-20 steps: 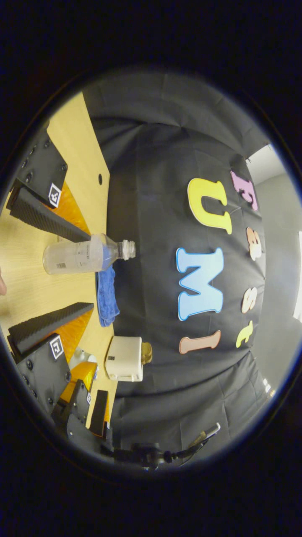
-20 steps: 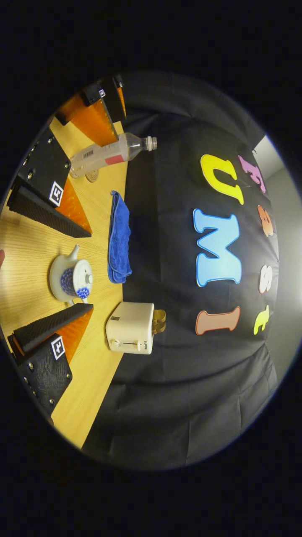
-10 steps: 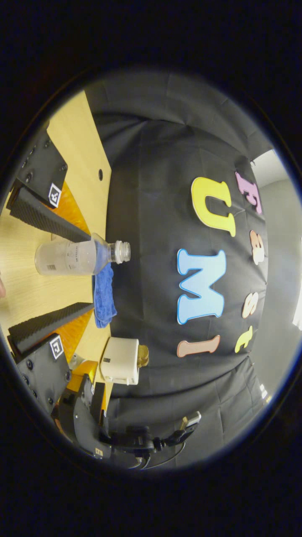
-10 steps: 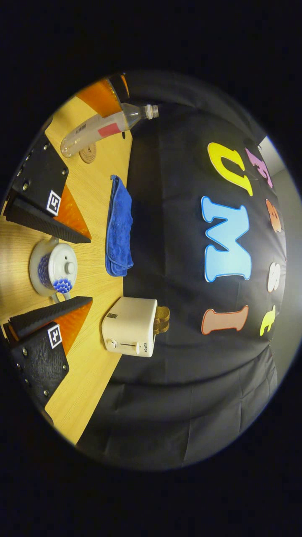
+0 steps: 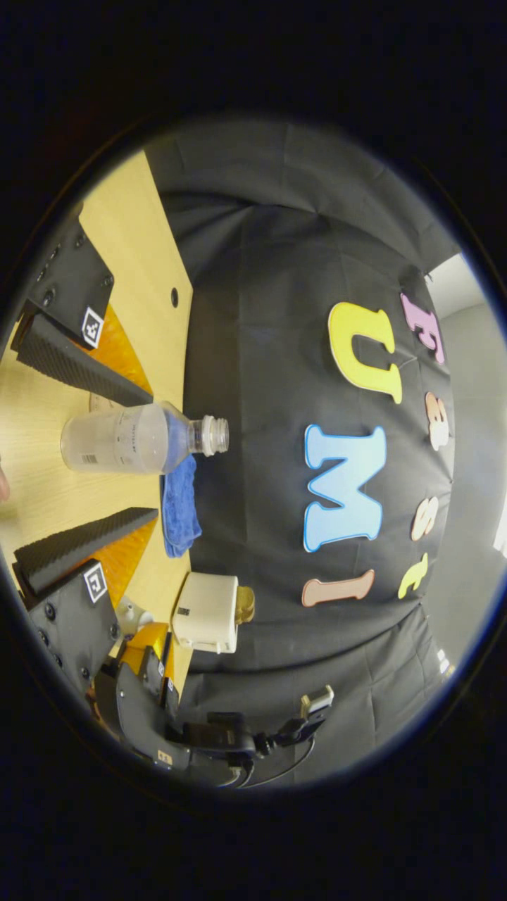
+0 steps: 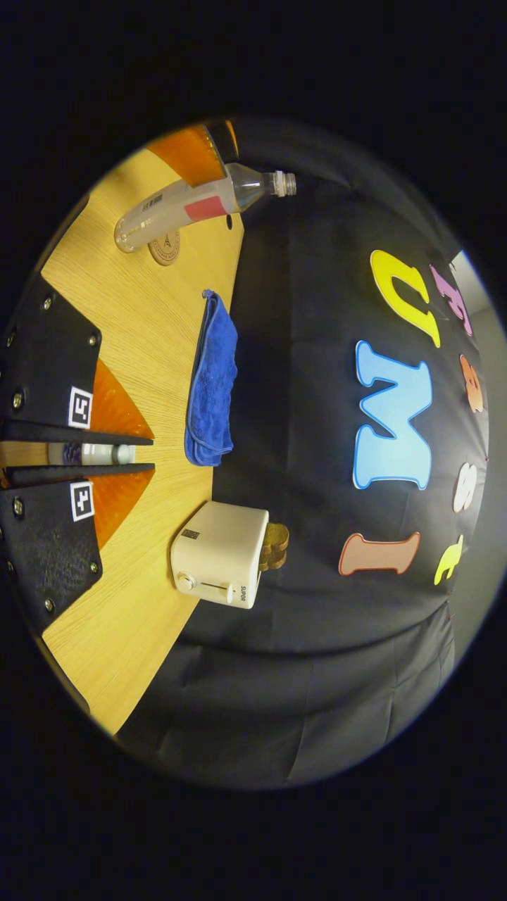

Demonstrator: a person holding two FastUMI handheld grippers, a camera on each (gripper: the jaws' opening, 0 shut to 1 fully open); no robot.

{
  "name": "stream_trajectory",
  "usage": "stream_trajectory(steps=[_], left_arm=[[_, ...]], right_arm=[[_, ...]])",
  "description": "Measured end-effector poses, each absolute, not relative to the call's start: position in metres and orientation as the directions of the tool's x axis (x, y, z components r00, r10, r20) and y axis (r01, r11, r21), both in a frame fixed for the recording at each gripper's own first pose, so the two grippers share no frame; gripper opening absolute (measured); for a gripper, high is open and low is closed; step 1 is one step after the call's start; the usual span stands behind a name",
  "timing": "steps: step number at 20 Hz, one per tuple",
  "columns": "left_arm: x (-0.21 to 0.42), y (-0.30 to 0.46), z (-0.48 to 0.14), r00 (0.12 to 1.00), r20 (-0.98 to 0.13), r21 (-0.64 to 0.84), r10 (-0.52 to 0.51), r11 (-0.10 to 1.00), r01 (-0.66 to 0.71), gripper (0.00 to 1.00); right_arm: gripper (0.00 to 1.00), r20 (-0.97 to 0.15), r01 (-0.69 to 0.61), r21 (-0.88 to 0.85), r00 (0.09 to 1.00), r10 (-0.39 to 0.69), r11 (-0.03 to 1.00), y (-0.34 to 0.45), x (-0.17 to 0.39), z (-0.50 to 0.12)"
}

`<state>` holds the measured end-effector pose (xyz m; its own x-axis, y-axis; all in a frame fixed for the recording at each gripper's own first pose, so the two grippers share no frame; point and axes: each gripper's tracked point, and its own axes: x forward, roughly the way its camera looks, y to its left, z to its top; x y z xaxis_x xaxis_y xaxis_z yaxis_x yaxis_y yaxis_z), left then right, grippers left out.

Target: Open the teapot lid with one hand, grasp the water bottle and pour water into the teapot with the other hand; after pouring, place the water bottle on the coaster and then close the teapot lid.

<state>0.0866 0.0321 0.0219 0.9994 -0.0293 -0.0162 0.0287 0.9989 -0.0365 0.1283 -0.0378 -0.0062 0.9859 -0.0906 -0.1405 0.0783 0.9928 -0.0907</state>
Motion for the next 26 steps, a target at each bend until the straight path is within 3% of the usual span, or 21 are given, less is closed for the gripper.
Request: stream_trajectory(steps=[12, 21, 22, 26], left_arm=[[0.124, 0.047, -0.009, 0.998, -0.06, 0.017, 0.027, 1.0, -0.026, 0.99], [0.156, 0.045, -0.016, 0.997, -0.076, 0.008, 0.008, 1.0, -0.007, 1.0], [0.152, 0.045, -0.014, 0.997, -0.075, 0.009, 0.012, 1.0, -0.011, 0.88], [0.152, 0.049, -0.016, 0.997, -0.077, 0.001, 0.029, 1.0, -0.029, 0.89]], right_arm=[[0.13, -0.094, 0.039, -0.078, 0.994, -0.046, 0.996, -0.029, 0.12, 0.007], [0.13, -0.033, 0.024, -0.082, 0.999, -0.027, 0.996, -0.028, 0.101, 0.027], [0.13, -0.026, 0.031, -0.094, 0.999, -0.034, 0.995, -0.032, 0.1, 0.028], [0.13, -0.083, 0.046, -0.08, 0.995, -0.053, 0.996, -0.039, 0.107, 0.01]])
